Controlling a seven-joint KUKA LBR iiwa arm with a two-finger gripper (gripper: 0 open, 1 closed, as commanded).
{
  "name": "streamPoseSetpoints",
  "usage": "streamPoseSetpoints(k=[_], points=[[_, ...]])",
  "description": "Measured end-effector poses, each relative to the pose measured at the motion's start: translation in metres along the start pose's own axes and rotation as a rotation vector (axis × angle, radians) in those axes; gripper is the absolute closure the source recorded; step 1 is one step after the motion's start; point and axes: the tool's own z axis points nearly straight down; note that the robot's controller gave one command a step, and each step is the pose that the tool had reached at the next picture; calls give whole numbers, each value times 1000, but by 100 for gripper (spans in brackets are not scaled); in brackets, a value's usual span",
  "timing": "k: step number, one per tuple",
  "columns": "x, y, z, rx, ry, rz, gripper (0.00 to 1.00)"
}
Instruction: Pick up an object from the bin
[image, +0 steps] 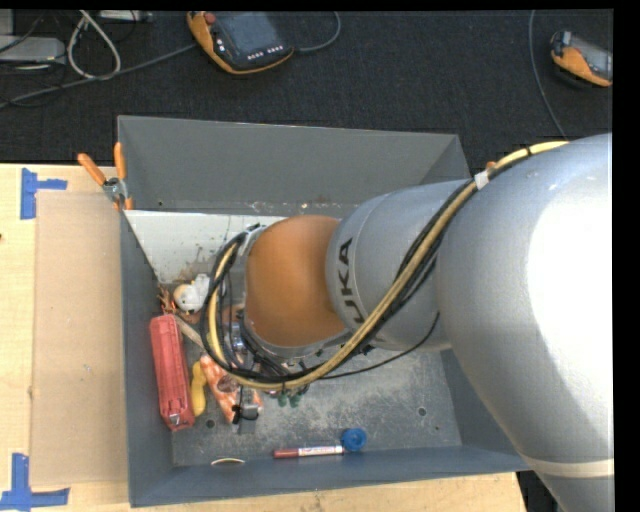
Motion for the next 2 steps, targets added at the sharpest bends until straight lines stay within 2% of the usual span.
streamPoseSetpoints(k=[1, 2], points=[[-3, 1, 29, -5, -6, 194, 0], [6, -16, 29, -4, -2, 98, 100]])
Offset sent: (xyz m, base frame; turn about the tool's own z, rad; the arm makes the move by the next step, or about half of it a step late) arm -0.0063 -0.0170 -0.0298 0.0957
